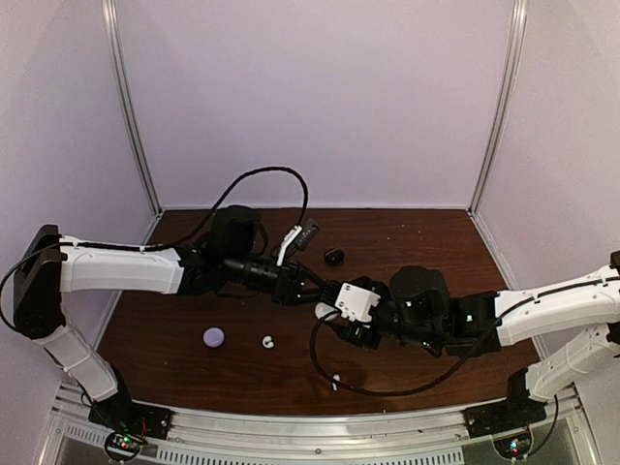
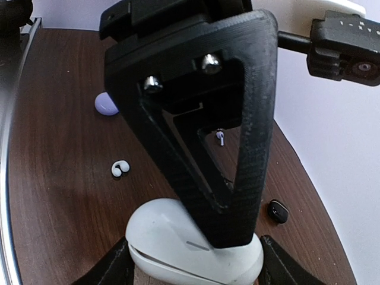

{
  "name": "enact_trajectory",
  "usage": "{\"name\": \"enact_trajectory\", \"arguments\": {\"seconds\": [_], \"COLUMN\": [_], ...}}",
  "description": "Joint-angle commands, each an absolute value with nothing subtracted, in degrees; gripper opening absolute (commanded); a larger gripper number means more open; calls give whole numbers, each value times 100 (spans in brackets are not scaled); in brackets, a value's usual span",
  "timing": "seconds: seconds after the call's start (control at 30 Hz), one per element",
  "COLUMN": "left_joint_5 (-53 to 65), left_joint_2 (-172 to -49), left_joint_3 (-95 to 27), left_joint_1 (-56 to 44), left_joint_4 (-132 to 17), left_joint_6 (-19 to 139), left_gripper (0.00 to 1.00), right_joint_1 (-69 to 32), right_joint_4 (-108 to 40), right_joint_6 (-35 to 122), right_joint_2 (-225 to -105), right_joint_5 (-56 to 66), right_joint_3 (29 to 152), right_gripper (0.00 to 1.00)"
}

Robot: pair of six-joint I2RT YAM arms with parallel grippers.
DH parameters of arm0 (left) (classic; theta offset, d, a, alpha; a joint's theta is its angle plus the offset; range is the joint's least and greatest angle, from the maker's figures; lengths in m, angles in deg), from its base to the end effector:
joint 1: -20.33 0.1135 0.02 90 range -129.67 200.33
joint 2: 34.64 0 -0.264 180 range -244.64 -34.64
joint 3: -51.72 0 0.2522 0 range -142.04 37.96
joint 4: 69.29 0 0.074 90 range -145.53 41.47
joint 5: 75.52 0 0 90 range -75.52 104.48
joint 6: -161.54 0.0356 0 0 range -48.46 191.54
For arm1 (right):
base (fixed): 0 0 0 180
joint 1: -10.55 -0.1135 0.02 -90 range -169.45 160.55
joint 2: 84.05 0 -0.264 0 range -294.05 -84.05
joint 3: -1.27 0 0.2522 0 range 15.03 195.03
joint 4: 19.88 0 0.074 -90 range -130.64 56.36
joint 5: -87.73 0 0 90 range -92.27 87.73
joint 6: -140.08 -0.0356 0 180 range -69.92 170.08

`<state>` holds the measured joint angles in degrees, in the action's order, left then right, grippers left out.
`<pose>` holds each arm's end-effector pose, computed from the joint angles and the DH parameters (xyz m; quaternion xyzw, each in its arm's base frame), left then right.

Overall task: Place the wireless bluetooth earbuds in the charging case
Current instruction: Pass from the right arm to the left

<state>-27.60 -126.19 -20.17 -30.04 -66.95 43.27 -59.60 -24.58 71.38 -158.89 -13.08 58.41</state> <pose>0.2098 -0.2907 0.2549 0.3453 0.7209 -0.5610 0.2152 0.1054 0.2724 0.2501 -0.5558 0.6151 0.1577 0.5366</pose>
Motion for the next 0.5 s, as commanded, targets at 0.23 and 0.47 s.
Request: {"name": "enact_trajectory", "arguments": {"seconds": [0.23, 0.47], "left_joint_5": [-2630, -2596], "left_joint_2": [-12927, -12987], "left_joint_3": [-2491, -2591], "left_joint_1": [-3130, -3152], "left_joint_4": [-6093, -5837], "left_joint_6": [4760, 4868], "left_gripper": [41, 34], "right_joint_1": [-6095, -6122], "right_joint_4": [-2940, -3078], "right_joint_6": [7367, 7389], "right_joint_2": [-16149, -16250], "right_joint_5": [-1374, -1487], "right_joint_3": [6276, 6380], "right_gripper": [62, 62]}}
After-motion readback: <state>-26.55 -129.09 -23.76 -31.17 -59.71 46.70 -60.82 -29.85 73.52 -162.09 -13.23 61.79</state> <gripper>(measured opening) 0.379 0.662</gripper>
